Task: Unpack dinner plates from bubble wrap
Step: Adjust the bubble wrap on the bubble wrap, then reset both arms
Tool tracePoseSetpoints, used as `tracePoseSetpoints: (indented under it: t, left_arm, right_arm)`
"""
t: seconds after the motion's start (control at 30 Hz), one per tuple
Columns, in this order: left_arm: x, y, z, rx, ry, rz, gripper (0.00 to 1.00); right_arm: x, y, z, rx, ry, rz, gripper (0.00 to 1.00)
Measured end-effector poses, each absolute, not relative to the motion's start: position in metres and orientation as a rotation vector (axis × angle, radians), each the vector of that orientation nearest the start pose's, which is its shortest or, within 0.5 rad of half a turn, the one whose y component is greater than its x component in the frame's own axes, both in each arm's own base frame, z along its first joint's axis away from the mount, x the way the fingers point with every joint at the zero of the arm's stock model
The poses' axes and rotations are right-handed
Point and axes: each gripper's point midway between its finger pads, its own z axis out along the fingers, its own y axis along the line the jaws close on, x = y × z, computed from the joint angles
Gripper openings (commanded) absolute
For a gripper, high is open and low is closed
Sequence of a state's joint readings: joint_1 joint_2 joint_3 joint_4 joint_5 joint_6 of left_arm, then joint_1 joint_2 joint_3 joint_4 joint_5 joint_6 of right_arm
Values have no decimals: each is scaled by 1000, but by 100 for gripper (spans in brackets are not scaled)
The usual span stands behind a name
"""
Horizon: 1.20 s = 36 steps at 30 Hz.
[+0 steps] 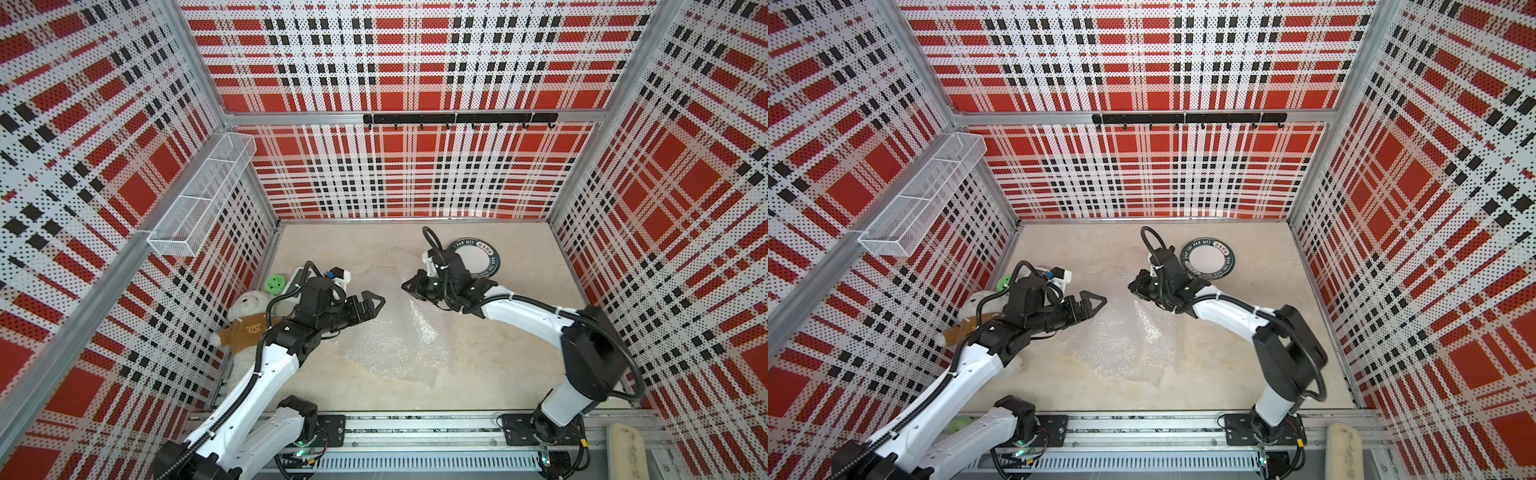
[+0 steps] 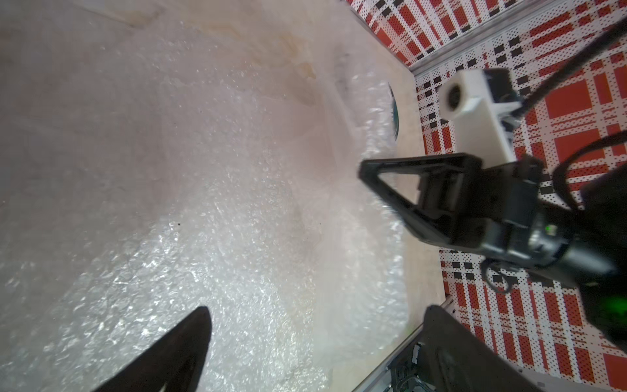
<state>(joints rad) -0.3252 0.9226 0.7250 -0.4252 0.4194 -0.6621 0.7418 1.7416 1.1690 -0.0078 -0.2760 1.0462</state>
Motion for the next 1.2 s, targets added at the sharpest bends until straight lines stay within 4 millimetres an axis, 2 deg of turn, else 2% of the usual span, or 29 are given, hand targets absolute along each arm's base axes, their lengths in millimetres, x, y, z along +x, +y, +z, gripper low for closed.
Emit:
tracePoseSetpoints:
  t: [0.03,0.17,0.23,0.3,0.43,0.47,0.57,0.63,0.73,0.83,0.87,0.97,1.03,1.1,1.2]
  left_arm:
    - [262,-161,200,-138,2313,-991,99]
    - [261,-155,198,-149,2326,-987,99]
    - [262,-153,198,-157,2324,-985,100]
    - [262,-151,199,-160,2320,-994,99]
    - [262,-150,201,-162,2313,-1014,99]
    - [262,-150,202,-162,2313,-1017,99]
    - [261,-151,203,-155,2312,-1030,99]
    - [263,-153,208,-147,2303,-1042,99]
    - [269,-155,223,-128,2264,-1052,99]
    - [278,-156,247,-99,2195,-1056,99]
    - [281,-157,254,-91,2170,-1054,99]
    - [294,-151,267,-97,2103,-996,99]
    - [305,-142,267,-133,2069,-927,99]
    - [319,-128,261,-194,2045,-826,99]
    - [338,-102,241,-271,2024,-606,99]
  right_arm:
    - [342,383,151,200,2441,1245,16]
    - [343,405,109,221,2487,1234,63]
    - [342,408,99,203,2501,1218,76]
    - [341,409,100,180,2496,1212,86]
    - [348,418,133,73,2427,1239,95]
    - [348,419,149,38,2398,1250,100]
    - [347,413,194,-45,2319,1278,100]
    - [344,401,226,-98,2264,1274,100]
    - [346,362,276,-136,2175,1222,100]
    - [357,298,319,-99,2071,1093,100]
    - [359,269,333,-73,2029,1019,100]
    - [356,195,356,18,1946,789,100]
    - [348,159,363,62,1901,659,100]
    - [342,124,361,103,1851,527,100]
    - [334,77,330,151,1802,340,100]
